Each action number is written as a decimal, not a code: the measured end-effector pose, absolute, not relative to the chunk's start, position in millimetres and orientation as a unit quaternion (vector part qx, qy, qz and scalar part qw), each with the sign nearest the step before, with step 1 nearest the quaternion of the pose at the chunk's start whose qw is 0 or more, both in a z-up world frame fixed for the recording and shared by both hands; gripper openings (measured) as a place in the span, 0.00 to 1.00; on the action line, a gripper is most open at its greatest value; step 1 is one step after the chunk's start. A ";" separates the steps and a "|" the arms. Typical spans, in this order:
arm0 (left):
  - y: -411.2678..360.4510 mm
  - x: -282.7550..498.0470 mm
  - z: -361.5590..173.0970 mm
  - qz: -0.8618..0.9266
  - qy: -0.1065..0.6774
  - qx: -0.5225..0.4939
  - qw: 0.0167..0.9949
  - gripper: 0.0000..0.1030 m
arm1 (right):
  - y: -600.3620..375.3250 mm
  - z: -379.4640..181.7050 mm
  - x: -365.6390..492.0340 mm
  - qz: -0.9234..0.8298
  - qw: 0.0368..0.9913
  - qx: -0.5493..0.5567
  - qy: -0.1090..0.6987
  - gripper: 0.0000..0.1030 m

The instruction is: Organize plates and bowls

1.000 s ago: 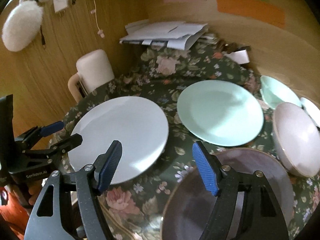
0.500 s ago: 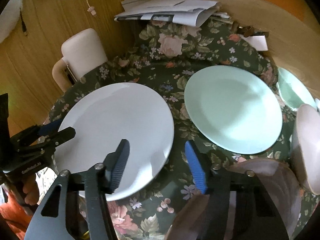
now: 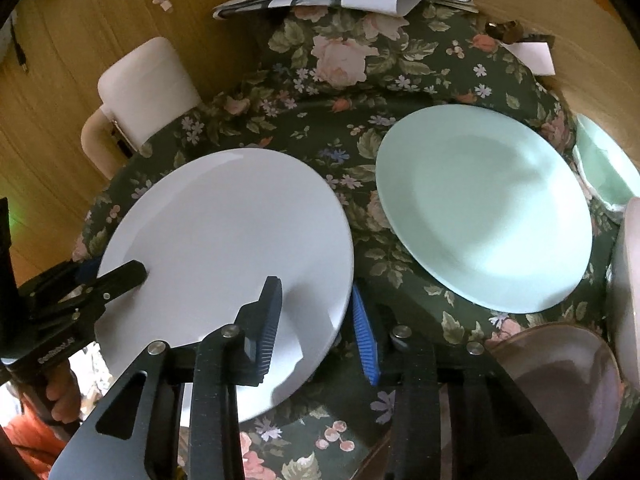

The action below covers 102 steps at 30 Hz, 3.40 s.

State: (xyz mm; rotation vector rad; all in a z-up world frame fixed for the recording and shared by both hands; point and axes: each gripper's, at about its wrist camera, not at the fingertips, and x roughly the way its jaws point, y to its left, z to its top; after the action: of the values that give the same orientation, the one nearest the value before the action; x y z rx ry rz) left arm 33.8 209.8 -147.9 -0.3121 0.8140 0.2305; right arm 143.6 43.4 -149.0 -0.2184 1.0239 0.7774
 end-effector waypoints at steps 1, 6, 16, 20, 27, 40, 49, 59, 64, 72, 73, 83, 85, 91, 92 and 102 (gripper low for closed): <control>210.2 34.5 -148.0 0.111 0.394 -0.152 0.900 0.39 | 44.3 -151.3 144.5 0.363 0.791 -0.099 0.482 0.31; 211.6 35.3 -148.5 0.103 0.394 -0.155 0.900 0.39 | 48.8 -157.4 147.5 0.361 0.788 -0.086 0.492 0.31; 210.2 34.8 -146.2 0.101 0.395 -0.155 0.900 0.39 | 45.5 -153.8 140.7 0.357 0.799 -0.087 0.476 0.31; 209.7 33.2 -143.2 0.100 0.388 -0.154 0.903 0.40 | 40.3 -147.7 136.9 0.358 0.803 -0.084 0.469 0.31; 206.3 30.1 -137.3 0.095 0.378 -0.154 0.908 0.40 | 30.1 -138.5 132.1 0.359 0.811 -0.075 0.456 0.31; 180.7 27.5 -114.7 0.080 0.352 -0.133 0.923 0.40 | -5.5 -117.1 119.4 0.347 0.837 -0.057 0.419 0.31; 153.3 28.0 -101.8 0.060 0.339 -0.121 0.931 0.40 | -37.6 -103.9 110.4 0.332 0.853 -0.043 0.401 0.31; 120.2 32.2 -94.2 0.033 0.333 -0.112 0.936 0.40 | -76.3 -95.1 101.4 0.311 0.866 -0.028 0.390 0.31; 103.1 35.7 -90.8 0.017 0.331 -0.107 0.938 0.40 | -95.9 -93.4 97.0 0.299 0.873 -0.023 0.385 0.31; 78.5 40.9 -88.8 -0.002 0.332 -0.098 0.938 0.40 | -125.0 -94.5 93.8 0.283 0.879 -0.009 0.384 0.31; 75.2 41.5 -88.9 -0.005 0.333 -0.097 0.938 0.40 | -128.7 -95.0 93.4 0.281 0.879 -0.008 0.385 0.31; 42.5 44.8 -93.2 -0.023 0.342 -0.088 0.935 0.40 | -159.0 -101.1 88.9 0.266 0.880 0.008 0.393 0.31; 36.6 45.7 -95.2 -0.027 0.345 -0.087 0.934 0.40 | -165.3 -103.7 88.0 0.264 0.880 0.011 0.395 0.31; 22.2 47.8 -102.8 -0.035 0.356 -0.083 0.930 0.40 | -178.2 -113.7 87.5 0.256 0.877 0.017 0.406 0.31; 20.4 48.0 -103.9 -0.035 0.358 -0.083 0.929 0.40 | -180.2 -115.7 87.6 0.255 0.877 0.018 0.408 0.31; 6.1 54.7 -119.4 -0.039 0.379 -0.083 0.921 0.40 | -191.5 -133.2 91.2 0.251 0.869 0.029 0.426 0.31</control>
State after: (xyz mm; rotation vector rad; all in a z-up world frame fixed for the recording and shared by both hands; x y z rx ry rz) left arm 54.7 6.1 -119.4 -0.1698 0.7783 -0.0795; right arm 91.2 -191.5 -133.2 0.0604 0.8918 0.5246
